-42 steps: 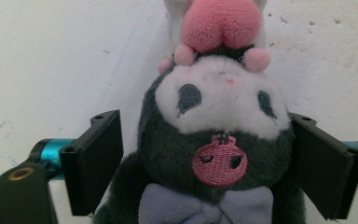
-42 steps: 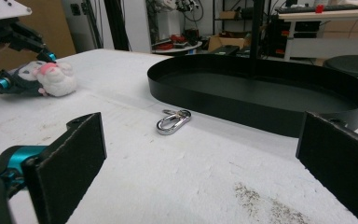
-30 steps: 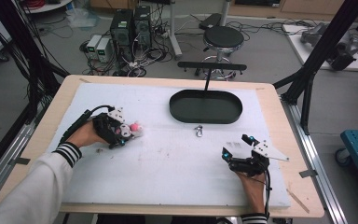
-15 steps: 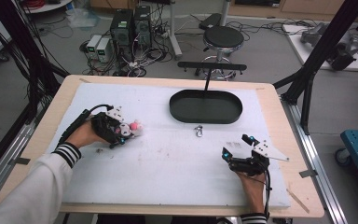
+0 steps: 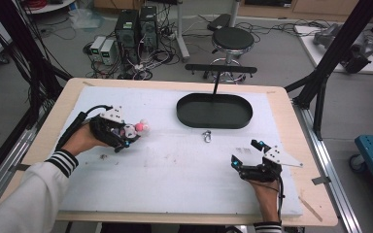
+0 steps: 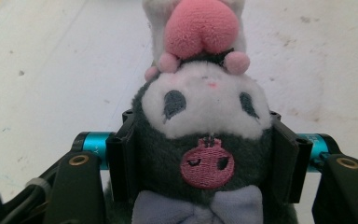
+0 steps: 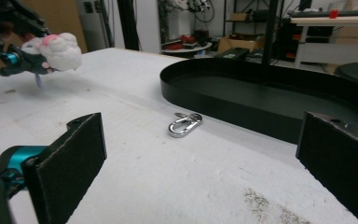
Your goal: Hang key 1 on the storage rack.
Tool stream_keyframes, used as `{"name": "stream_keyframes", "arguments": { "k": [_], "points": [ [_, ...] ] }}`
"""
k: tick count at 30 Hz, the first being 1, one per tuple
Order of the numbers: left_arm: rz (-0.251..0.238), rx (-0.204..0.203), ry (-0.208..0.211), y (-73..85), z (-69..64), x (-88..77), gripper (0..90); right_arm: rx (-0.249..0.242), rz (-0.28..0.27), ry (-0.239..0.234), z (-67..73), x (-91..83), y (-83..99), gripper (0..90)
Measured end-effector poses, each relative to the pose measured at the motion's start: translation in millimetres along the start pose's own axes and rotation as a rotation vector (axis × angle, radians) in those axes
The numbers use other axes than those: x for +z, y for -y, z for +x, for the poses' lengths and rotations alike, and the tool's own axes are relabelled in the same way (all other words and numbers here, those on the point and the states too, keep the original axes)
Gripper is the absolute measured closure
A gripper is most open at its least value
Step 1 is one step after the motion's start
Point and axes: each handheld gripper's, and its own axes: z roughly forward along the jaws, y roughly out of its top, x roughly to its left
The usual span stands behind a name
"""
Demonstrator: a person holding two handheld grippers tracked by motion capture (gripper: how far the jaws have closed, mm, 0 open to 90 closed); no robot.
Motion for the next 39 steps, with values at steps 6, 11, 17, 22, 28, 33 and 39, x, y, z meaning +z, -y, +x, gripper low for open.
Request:
{"name": "stream_keyframes", "arguments": {
  "k": [6,11,17,22,28,33,39],
  "points": [
    [-0.048,0.000,0.022,-5.0,-4.5,-5.2,38.4,-0.017,0.020,-0.065,0.7,-1.2,-18.3,0.8],
    [-0.102,0.000,0.039,-11.0,-8.4,-9.9,38.4,-0.047,0.029,-0.121,1.6,0.7,-38.7,0.8],
    [-0.167,0.011,0.058,-20.0,-15.3,-15.0,38.3,-0.068,0.063,-0.193,3.6,6.7,-56.8,0.8],
    [-0.210,0.019,0.077,-28.7,-21.2,-14.9,38.3,-0.096,0.081,-0.279,8.2,15.0,-72.2,0.8],
    [-0.230,0.045,0.102,-40.3,-31.2,-10.3,38.3,-0.097,0.093,-0.355,12.0,21.1,-81.8,0.8],
    [-0.244,0.063,0.129,-49.4,-38.5,-5.6,38.3,-0.130,0.112,-0.431,16.8,29.5,-93.2,0.8],
    [-0.267,0.080,0.153,-59.4,-44.5,-0.6,38.3,-0.161,0.136,-0.497,23.0,39.1,-107.1,0.8]
  ]
}}
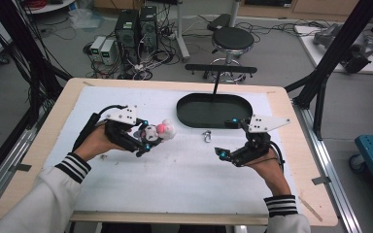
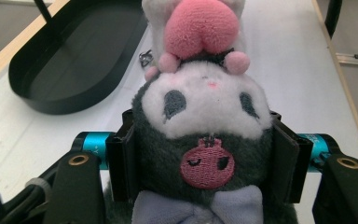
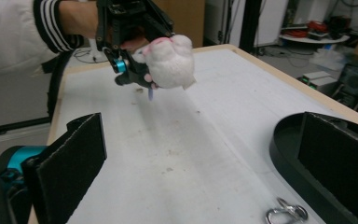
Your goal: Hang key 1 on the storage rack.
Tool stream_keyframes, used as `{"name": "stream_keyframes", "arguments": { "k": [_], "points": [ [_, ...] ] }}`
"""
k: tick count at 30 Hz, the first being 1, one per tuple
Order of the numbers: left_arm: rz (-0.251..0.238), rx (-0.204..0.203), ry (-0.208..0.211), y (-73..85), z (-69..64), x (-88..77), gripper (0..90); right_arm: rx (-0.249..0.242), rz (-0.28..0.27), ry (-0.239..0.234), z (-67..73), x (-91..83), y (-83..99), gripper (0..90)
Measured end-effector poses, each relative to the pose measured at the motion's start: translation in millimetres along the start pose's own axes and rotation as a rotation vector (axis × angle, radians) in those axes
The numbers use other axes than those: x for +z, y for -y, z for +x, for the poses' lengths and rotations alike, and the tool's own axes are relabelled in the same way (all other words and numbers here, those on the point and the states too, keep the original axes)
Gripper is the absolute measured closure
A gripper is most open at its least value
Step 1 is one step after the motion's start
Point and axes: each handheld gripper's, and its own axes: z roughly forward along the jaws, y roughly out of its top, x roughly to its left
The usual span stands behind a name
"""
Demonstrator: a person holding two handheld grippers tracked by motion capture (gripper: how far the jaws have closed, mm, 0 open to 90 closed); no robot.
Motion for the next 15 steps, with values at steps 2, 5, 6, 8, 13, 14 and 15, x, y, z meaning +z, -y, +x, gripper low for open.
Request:
{"name": "stream_keyframes", "arguments": {
  "k": [2,5,6,8,13,14,15],
  "points": [
    [-0.012,-0.007,0.011,-1.9,-1.6,2.7,38.3,-0.014,0.006,-0.017,-1.2,3.2,-3.9,0.8],
    [-0.019,0.002,0.022,-5.5,-3.2,7.2,38.3,-0.030,0.031,-0.046,-0.8,8.5,-10.7,0.8],
    [-0.021,0.001,0.027,-6.2,-3.7,8.3,38.3,-0.030,0.031,-0.046,-0.8,8.5,-10.7,0.8],
    [-0.028,0.004,0.036,-7.7,-4.1,11.2,38.3,-0.047,0.036,-0.059,-0.4,11.8,-14.4,0.8],
    [-0.042,0.013,0.051,-11.2,-6.0,16.2,38.3,-0.068,0.049,-0.108,2.1,24.1,-24.4,0.8],
    [-0.044,0.016,0.053,-11.8,-6.5,16.8,38.3,-0.068,0.049,-0.108,2.1,24.1,-24.4,0.8],
    [-0.046,0.016,0.057,-13.2,-7.5,17.6,38.3,-0.075,0.053,-0.119,2.1,26.0,-25.7,0.8]
  ]
}}
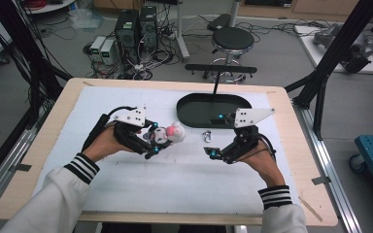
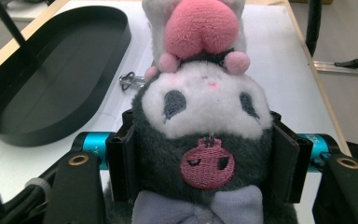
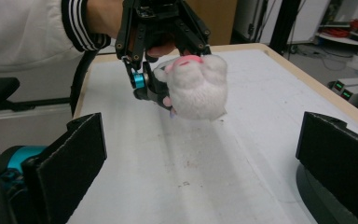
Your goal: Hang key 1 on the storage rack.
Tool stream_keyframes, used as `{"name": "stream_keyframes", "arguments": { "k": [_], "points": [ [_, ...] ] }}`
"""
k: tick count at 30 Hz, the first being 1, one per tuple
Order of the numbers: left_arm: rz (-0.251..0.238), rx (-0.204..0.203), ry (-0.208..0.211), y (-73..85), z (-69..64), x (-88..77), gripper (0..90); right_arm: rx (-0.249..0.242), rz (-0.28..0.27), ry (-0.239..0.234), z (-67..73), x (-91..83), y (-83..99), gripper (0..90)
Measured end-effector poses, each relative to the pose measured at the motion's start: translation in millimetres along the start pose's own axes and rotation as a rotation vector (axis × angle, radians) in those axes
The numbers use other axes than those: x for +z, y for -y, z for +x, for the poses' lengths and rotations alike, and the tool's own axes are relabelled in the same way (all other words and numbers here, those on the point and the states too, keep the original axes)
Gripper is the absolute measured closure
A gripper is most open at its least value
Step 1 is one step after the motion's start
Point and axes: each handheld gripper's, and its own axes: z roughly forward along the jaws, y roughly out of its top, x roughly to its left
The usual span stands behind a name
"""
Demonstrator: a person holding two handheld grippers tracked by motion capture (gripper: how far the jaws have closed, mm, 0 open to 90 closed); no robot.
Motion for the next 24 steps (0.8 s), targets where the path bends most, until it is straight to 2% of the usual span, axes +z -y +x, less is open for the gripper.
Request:
{"name": "stream_keyframes", "arguments": {
  "k": [5,13,14,18,20,24],
  "points": [
    [-0.027,0.006,0.018,-4.9,-2.9,3.9,38.3,-0.019,0.018,-0.032,-1.8,13.5,-8.9,0.8],
    [-0.044,0.019,0.040,-11.6,-7.5,9.4,38.3,-0.022,0.059,-0.074,-4.7,30.1,-15.9,0.8],
    [-0.041,0.027,0.042,-12.6,-7.8,9.6,38.3,-0.029,0.072,-0.090,-4.9,32.9,-17.2,0.9],
    [-0.045,0.035,0.055,-14.3,-10.2,11.9,38.3,-0.027,0.084,-0.105,-5.8,36.8,-17.9,1.0],
    [-0.041,0.041,0.063,-14.7,-11.3,13.1,38.3,-0.032,0.102,-0.110,-6.1,39.1,-18.5,4.5],
    [-0.044,0.048,0.072,-15.7,-13.3,14.2,38.3,-0.041,0.123,-0.141,-6.1,45.4,-19.4,5.6]
  ]
}}
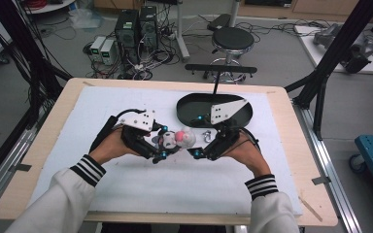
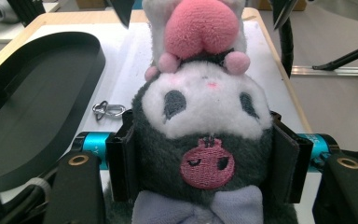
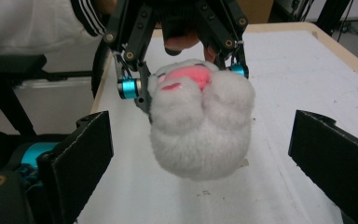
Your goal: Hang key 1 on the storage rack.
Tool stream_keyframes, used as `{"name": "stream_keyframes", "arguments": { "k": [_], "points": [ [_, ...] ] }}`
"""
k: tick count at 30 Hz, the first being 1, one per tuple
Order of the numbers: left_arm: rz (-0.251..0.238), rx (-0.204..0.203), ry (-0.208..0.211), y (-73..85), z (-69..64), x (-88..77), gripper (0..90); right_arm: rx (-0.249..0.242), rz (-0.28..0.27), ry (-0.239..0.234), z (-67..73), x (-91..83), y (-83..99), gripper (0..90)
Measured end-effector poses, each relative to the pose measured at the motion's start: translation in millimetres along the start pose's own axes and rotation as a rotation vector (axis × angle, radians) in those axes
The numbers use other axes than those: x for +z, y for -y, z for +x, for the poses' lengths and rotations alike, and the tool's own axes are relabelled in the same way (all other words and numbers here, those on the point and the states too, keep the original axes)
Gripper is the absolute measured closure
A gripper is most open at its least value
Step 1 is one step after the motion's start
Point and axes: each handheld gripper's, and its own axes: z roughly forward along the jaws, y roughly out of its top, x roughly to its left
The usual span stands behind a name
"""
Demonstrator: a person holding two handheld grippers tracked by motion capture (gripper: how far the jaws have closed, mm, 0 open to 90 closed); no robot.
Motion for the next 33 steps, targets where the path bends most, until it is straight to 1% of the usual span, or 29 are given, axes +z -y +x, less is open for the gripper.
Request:
{"name": "stream_keyframes", "arguments": {
  "k": [1,2,4,5,7,10,11,16,17,18,19,20,23,25,30,32,33],
  "points": [
    [0.000,0.002,0.000,-0.1,0.1,0.1,38.3,-0.001,0.009,0.005,-0.2,1.5,-0.3,5.6],
    [0.002,0.005,0.001,0.0,0.1,0.1,38.3,0.004,0.016,0.000,-0.5,2.5,-0.4,6.8],
    [0.007,0.006,0.003,0.1,0.0,-0.1,38.2,0.005,0.027,-0.017,-1.6,4.4,-0.4,15.5],
    [0.007,0.008,0.005,0.2,0.1,-0.1,38.2,-0.004,0.028,-0.017,-2.4,5.3,-0.5,16.2],
    [0.007,0.007,0.008,0.2,0.1,-0.1,38.2,0.005,0.036,-0.020,-2.8,7.1,-0.5,17.0],
    [0.003,0.012,0.013,0.1,-0.2,0.7,38.2,-0.003,0.041,-0.025,-4.2,10.2,-0.5,19.4],
    [0.006,0.014,0.017,0.2,-0.2,1.0,38.2,0.004,0.046,-0.032,-3.9,10.7,-0.5,22.4],
    [0.007,0.018,0.028,0.3,-1.0,3.8,38.0,-0.013,0.052,-0.048,-3.1,12.6,-2.3,30.9],
    [0.010,0.025,0.027,0.2,-0.9,4.0,38.0,-0.020,0.058,-0.050,-2.4,12.7,-3.0,36.0],
    [0.009,0.019,0.025,0.3,-1.0,4.4,38.0,-0.034,0.059,-0.052,-2.6,12.8,-3.4,40.2],
    [0.012,0.022,0.024,0.6,-0.1,4.1,37.9,-0.040,0.061,-0.059,-2.3,12.8,-3.6,45.2],
    [0.009,0.021,0.024,1.0,0.1,3.8,37.9,-0.050,0.060,-0.061,-2.0,12.7,-4.0,46.5],
    [0.013,0.024,0.023,1.3,0.2,3.7,37.8,-0.057,0.063,-0.057,-1.0,13.2,-4.3,50.1],
    [0.015,0.029,0.023,1.5,0.9,3.2,37.6,-0.071,0.065,-0.051,-0.6,13.4,-4.8,51.8],
    [0.017,0.037,0.015,1.6,0.9,3.7,35.8,-0.073,0.062,-0.051,-0.5,13.0,-5.3,52.9],
    [0.013,0.028,0.026,2.6,1.7,3.9,34.8,-0.074,0.065,-0.050,-0.3,13.5,-5.3,52.9],
    [0.010,0.021,0.025,3.1,2.3,3.8,33.7,-0.073,0.064,-0.050,-0.2,13.5,-5.3,52.9]
  ]
}}
